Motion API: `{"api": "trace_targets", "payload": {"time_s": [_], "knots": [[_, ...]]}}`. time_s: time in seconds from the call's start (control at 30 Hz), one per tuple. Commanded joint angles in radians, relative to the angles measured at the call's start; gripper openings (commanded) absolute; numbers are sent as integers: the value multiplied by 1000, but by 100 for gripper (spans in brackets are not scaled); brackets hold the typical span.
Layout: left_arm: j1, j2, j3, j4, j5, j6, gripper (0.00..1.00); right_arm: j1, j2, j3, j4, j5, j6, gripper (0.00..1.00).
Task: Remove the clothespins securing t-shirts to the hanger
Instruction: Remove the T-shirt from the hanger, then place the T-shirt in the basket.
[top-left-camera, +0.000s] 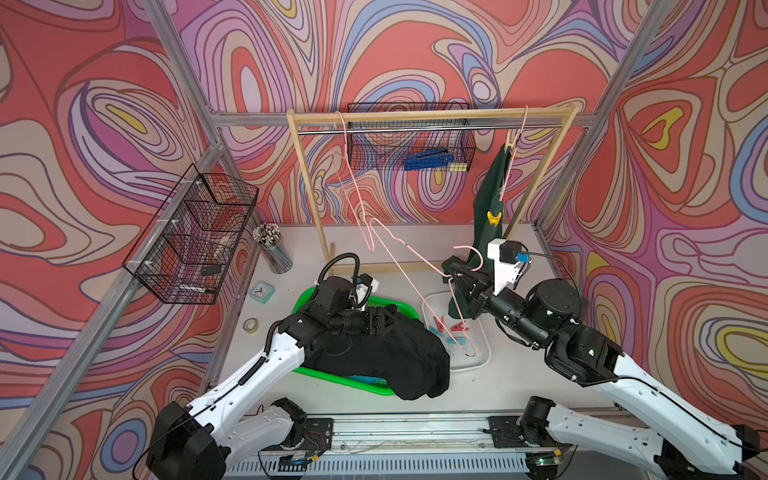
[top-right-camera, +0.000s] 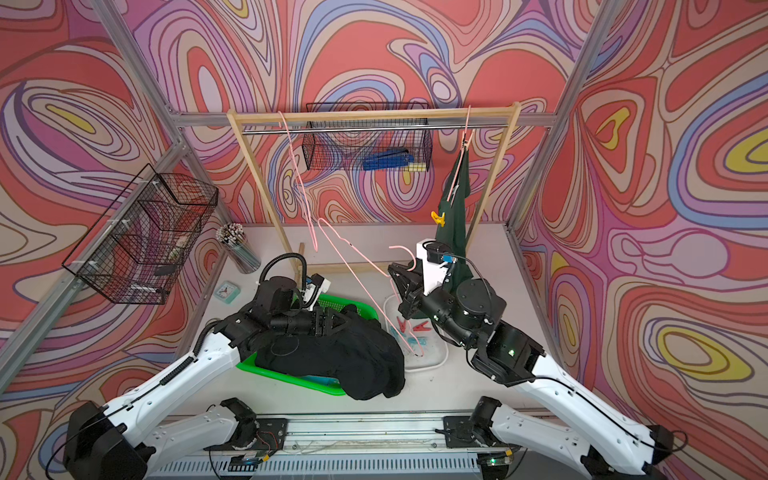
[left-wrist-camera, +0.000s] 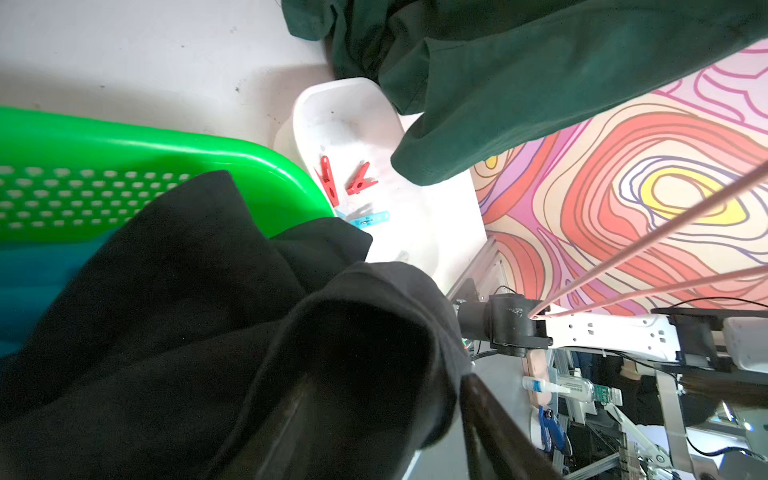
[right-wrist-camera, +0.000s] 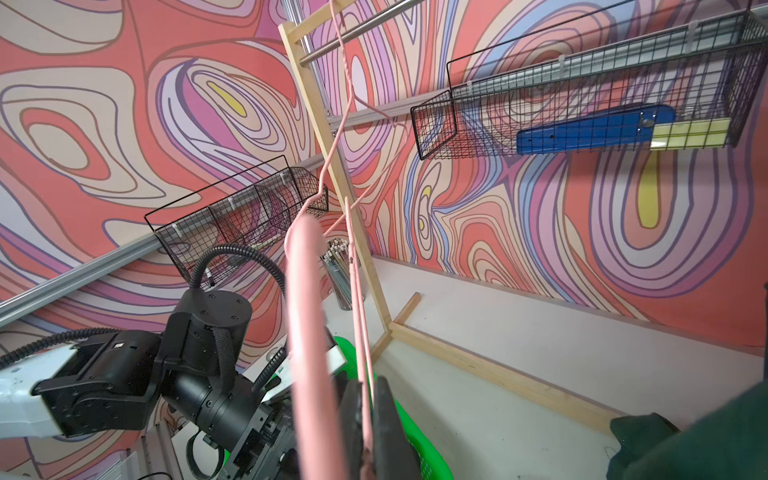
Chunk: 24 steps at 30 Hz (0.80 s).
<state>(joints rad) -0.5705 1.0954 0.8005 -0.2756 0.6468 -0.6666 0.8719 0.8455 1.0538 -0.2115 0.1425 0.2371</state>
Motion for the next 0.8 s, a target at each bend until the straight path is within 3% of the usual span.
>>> {"api": "trace_targets", "payload": {"time_s": [0.0, 0.07, 0.17, 0.37, 0.5, 0.6, 0.77], "knots": [[-23, 38, 22, 61, 37, 5, 38, 0, -16, -14, -17, 34, -9, 0], [-28, 55, 31, 65, 50, 8, 26, 0, -13, -14, -19, 35, -17, 0], [-28, 55, 47, 22, 17, 23, 1, 0, -9, -14, -11, 29, -24, 0], [-27, -8, 110, -141, -100, 106, 0, 0, 15, -3, -10, 31, -32, 0], [-21, -65, 188, -316, -258, 210, 0, 0, 21, -12, 26, 28, -32, 0], [8, -95, 249, -425, -352, 264, 0, 0, 42, 7, 18, 31, -31, 0], [100, -120, 303, -546, -386, 321, 0, 0, 68, 23, 1, 30, -18, 0]]}}
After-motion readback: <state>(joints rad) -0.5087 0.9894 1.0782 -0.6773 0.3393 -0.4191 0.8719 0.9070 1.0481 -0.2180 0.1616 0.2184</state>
